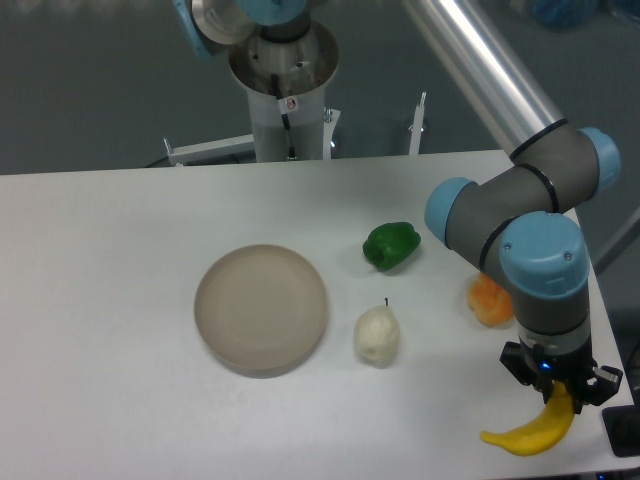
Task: Place bananas on a plate
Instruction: 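Lift the yellow banana held in the gripper off the table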
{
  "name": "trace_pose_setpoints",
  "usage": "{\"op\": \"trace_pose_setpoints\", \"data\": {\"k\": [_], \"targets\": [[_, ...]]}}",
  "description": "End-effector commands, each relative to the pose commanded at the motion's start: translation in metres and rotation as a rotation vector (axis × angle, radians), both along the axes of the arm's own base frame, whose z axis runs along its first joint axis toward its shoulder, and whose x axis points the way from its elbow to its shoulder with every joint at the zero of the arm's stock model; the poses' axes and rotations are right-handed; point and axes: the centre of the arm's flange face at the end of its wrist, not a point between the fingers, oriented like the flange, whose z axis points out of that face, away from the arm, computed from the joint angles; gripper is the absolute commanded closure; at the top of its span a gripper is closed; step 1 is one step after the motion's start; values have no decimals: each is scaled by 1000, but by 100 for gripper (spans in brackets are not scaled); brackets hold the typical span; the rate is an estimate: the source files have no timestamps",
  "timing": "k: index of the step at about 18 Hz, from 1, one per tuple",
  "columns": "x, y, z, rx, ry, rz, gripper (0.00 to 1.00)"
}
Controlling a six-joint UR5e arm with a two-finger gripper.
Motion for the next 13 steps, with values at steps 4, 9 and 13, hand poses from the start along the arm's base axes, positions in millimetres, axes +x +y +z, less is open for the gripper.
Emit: {"op": "trace_pose_setpoints", "data": {"k": [4,9,13], "targets": [[2,-1,7,8,2,2,60],[15,0,12,7,-3,-7,60],[31,-2,15,18,-29,-25,60]]}}
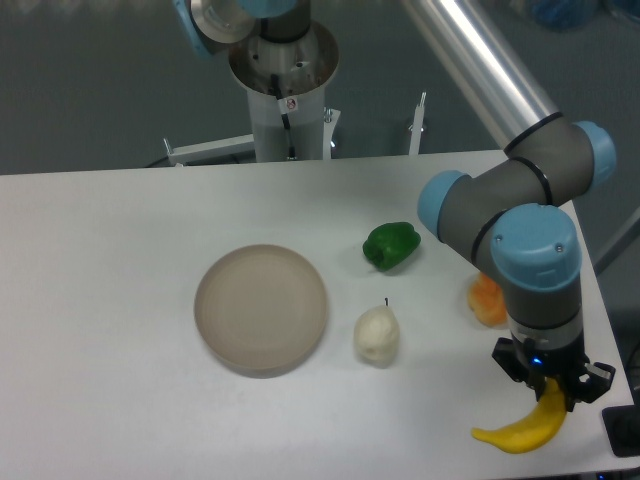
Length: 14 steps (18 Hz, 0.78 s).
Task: Place bananas on a plate
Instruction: 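Lift the yellow banana held in the gripper off the table, then carry the banana over the pear and lower it onto the plate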
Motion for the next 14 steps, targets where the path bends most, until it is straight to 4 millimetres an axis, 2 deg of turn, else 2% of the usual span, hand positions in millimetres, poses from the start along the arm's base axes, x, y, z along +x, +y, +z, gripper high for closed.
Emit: {"op": "trace_pose_setpoints", "data": {"k": [6,8,14], "targets": [[25,-13,18,59,-60,47,60],[45,-12,22,66,-81,49,60],[95,-27,27,39,-158,128,60]]}}
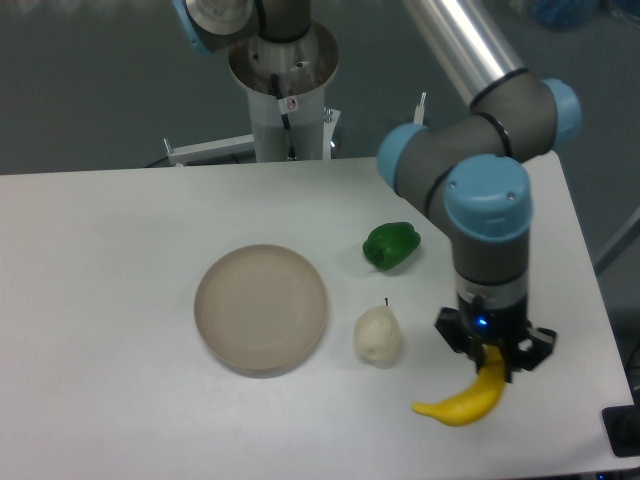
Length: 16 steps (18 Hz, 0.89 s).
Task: Place bananas on a plate
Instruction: 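Carry the banana over the pear and lower it onto the plate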
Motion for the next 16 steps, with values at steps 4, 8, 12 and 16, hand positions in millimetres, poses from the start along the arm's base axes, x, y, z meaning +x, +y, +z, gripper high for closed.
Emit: {"op": "trace_pose_setpoints", "data": {"k": [4,8,12,16], "targets": [[42,-9,0,-27,-54,41,60],[88,-13,-19,-29,-125,82,60],[132,-20,-44,-53,-187,112,60],[170,-24,-72,-64,-202,133,60]]}}
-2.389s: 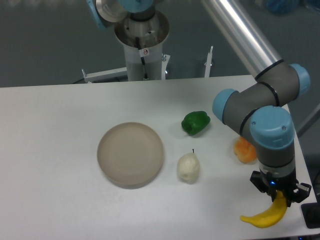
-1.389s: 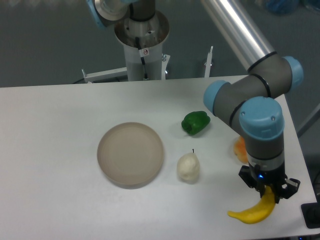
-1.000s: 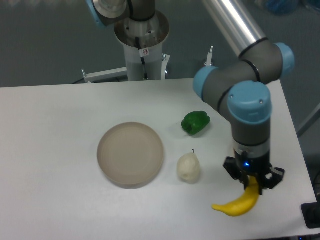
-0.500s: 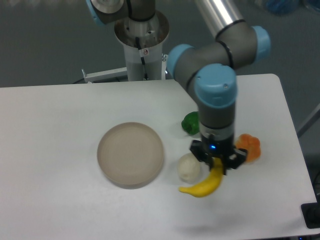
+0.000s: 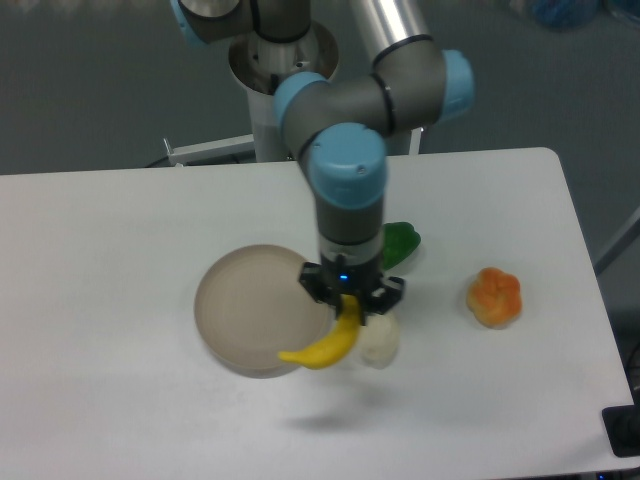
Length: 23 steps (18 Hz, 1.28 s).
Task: Place bananas on a plate
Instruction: 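Carry the banana over the pear and lower it onto the plate, then open the gripper to release the banana on the plate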
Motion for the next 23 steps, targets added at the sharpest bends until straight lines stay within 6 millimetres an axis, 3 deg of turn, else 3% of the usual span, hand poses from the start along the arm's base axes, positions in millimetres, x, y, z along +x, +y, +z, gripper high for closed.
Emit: {"op": "trace_pose_setpoints", "data": {"k": [5,13,19,23], "targets": [[21,-15,-47,-7,0,-26,60],[45,-25,-77,-59,-30,-46,60],[53,-20,-96,-89,-46,-41,61],[53,-14,-94,-81,-44,-37,61]]}}
